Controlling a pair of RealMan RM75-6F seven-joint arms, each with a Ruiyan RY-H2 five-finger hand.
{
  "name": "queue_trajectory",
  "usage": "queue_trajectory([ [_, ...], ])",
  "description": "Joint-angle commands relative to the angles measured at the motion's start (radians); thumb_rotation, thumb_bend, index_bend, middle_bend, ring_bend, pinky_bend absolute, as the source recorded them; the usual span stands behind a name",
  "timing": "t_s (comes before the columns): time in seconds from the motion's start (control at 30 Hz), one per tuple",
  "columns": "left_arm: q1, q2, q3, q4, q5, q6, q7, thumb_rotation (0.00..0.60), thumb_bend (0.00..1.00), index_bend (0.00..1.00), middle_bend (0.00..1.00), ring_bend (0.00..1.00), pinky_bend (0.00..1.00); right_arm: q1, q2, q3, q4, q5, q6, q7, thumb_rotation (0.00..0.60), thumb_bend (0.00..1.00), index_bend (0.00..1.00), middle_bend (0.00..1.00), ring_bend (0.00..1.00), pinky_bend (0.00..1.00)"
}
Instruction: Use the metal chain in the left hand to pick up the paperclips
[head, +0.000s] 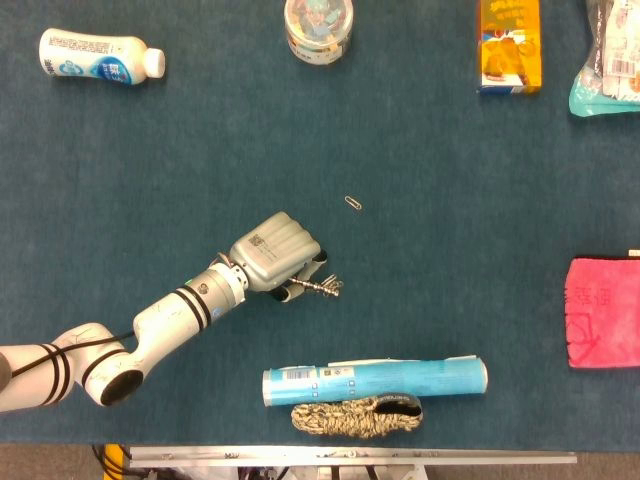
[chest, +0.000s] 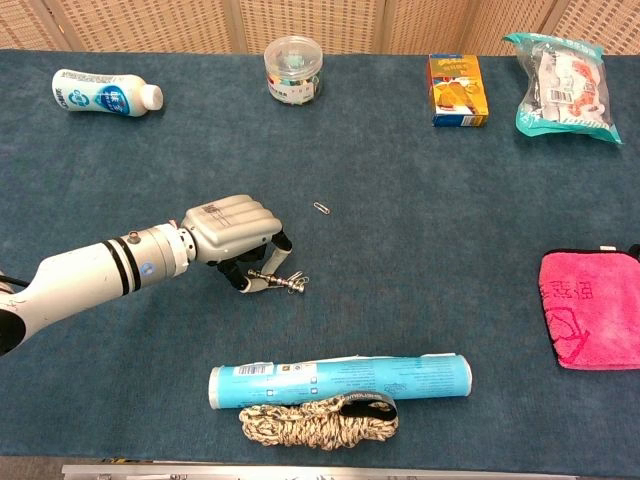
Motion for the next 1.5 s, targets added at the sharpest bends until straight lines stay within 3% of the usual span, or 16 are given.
queue_trajectory([
  [0.03, 0.005, 0.010, -0.001, -0.006, -0.003, 0.011, 0.005, 0.600, 0.34, 0.61, 1.00, 1.00, 1.00, 0.000, 0.001, 0.000, -0.001, 0.000, -0.001, 0.000, 0.600, 0.00, 0.27, 0.26, 0.14, 0.48],
  [0.43, 0.074, 0.146, -0.016, -0.077, -0.111, 0.070, 0.023, 0.600, 0.34, 0.62, 1.00, 1.00, 1.00, 0.009, 0.002, 0.001, -0.011, -0.009, -0.003, -0.008, 0.600, 0.00, 0.27, 0.26, 0.14, 0.48],
  [0.7, 0.145, 0.197, -0.022, -0.011, -0.235, 0.077, -0.035, 0.600, 0.34, 0.62, 1.00, 1.00, 1.00, 0.021, 0.004, -0.001, -0.023, -0.013, -0.017, -0.020, 0.600, 0.00, 0.27, 0.26, 0.14, 0.48],
  [0.93, 0.176, 0.213, -0.022, 0.010, -0.243, 0.087, -0.072, 0.600, 0.33, 0.56, 1.00, 1.00, 1.00, 0.029, 0.011, -0.001, -0.039, -0.018, -0.022, -0.035, 0.600, 0.00, 0.27, 0.26, 0.14, 0.48],
  [1.2, 0.191, 0.236, -0.024, -0.016, -0.226, 0.113, -0.053, 0.600, 0.03, 0.45, 1.00, 1.00, 1.00, 0.031, 0.017, -0.001, -0.055, -0.016, -0.022, -0.047, 0.600, 0.00, 0.27, 0.26, 0.14, 0.48],
  [1.43, 0.237, 0.296, -0.045, -0.091, -0.234, 0.218, -0.007, 0.600, 0.02, 0.44, 1.00, 1.00, 1.00, 0.031, 0.023, -0.001, -0.059, -0.013, -0.023, -0.055, 0.600, 0.00, 0.27, 0.26, 0.14, 0.48],
  [1.5, 0.261, 0.319, -0.055, -0.120, -0.238, 0.271, 0.005, 0.600, 0.02, 0.45, 0.95, 0.97, 0.99, 0.033, 0.024, -0.001, -0.062, -0.014, -0.025, -0.060, 0.600, 0.00, 0.27, 0.26, 0.14, 0.48],
])
